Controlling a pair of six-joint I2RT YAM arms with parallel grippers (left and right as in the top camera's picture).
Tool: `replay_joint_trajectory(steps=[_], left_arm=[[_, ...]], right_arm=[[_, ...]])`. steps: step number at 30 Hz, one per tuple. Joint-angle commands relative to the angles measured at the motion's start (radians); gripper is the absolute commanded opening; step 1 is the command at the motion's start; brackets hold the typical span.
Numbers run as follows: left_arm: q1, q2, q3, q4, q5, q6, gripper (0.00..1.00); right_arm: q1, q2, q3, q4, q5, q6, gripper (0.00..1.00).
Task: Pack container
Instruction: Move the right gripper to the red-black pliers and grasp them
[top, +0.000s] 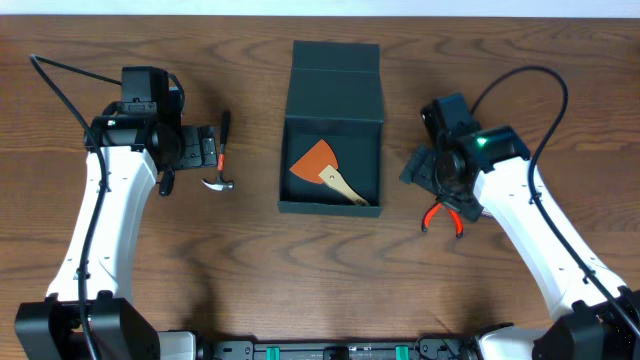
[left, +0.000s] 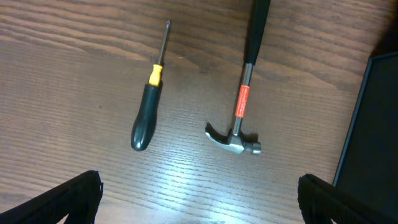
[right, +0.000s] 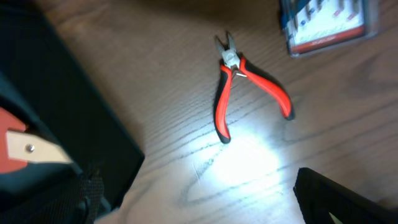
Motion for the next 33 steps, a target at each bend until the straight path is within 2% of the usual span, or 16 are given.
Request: replay_joint_trajectory(steps=[1, 4, 8, 21, 33], left_arm=[[-0.003, 0.001, 0.025, -0.001, -0.005, -0.001, 0.98], [-0.003, 0.001, 0.025, -0.001, -0.005, -0.001, 0.99], [-0.003, 0.001, 0.025, -0.004, -0.005, -0.001, 0.98], [-0.003, 0.001, 0.025, -0.007, -0.005, -0.001, 0.99], [-0.003, 0.001, 0.025, -0.007, -0.005, -0.001, 0.98]], right_arm=[[-0.033, -0.011, -0.068, 0.043, -0.039, 0.028, 0.99], [-0.06, -0.003, -0.117, 0.109, -0.045, -0.026, 0.99], [-0.089, 0.03, -0.135, 0.126, -0.053, -0.025, 0.99], [-0.106, 0.253, -0.137, 0.223, -0.151, -0.124, 0.99], [-0.106, 0.258, -0.137, 0.253, -0.15, -0.192, 0.99]])
